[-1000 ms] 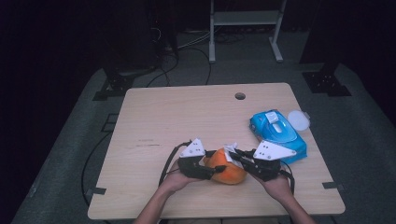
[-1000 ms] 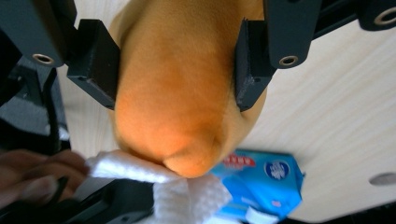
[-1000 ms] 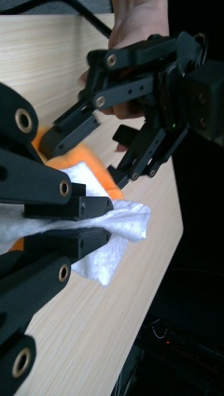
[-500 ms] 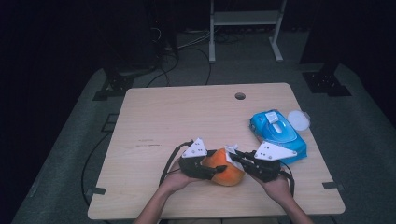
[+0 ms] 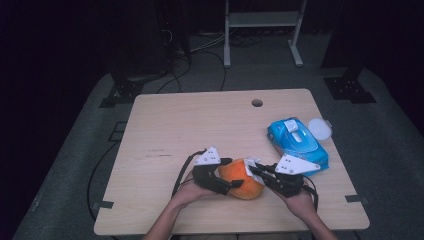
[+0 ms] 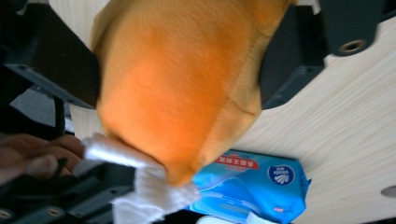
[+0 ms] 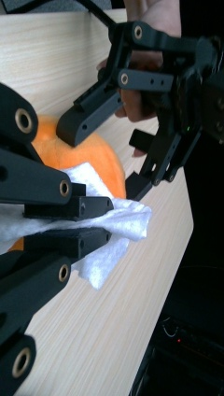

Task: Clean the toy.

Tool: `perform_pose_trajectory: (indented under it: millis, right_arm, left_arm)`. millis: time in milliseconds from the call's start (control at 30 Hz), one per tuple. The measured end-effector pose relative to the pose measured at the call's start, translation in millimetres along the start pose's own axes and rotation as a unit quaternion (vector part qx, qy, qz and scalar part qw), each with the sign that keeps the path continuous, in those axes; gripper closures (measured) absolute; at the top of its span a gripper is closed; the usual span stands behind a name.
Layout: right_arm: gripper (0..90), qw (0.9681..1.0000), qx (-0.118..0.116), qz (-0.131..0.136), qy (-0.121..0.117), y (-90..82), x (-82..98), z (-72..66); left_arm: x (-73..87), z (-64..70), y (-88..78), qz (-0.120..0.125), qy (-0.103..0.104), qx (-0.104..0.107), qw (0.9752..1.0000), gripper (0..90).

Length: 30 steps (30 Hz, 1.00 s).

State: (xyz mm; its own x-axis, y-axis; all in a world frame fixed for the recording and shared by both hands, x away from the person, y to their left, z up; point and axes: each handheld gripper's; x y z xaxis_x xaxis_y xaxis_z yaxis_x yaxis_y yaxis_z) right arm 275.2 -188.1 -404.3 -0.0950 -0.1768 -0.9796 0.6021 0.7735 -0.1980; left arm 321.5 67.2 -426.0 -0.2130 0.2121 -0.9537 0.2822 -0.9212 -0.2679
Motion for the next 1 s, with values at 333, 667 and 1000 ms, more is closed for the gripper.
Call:
perform_pose_trajectory:
  millis: [333,667,1000]
  right_arm:
    - [84.6,0.9996,0.021,-0.002,0.018,-14.9,8.2,12.4]
    - [84.5,0.9987,0.031,0.02,0.036,-18.9,2.9,19.0]
    - [84.7,0.9997,0.0,0.021,-0.012,-9.7,-6.9,-8.0]
  left_arm:
    - [4.2,-1.5,0.7,-0.011,0.003,0.02,0.9997,9.0]
    - [-9.4,7.6,-6.6,0.017,0.018,0.01,0.9996,35.9]
    - [-10.3,6.2,-2.3,-0.007,-0.009,-0.006,0.9999,37.7]
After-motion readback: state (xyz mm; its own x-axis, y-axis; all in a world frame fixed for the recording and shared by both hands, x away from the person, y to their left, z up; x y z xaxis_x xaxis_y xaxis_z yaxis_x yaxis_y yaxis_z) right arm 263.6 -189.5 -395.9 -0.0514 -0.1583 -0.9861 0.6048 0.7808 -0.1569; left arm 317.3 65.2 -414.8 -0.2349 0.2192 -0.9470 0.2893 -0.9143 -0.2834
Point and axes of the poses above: each handheld gripper's, and its own axes: y roughly forward along the jaws, x roughly out of its underside, z roughly to its right, and after that the axes turned 9 degrees about z, right-handed
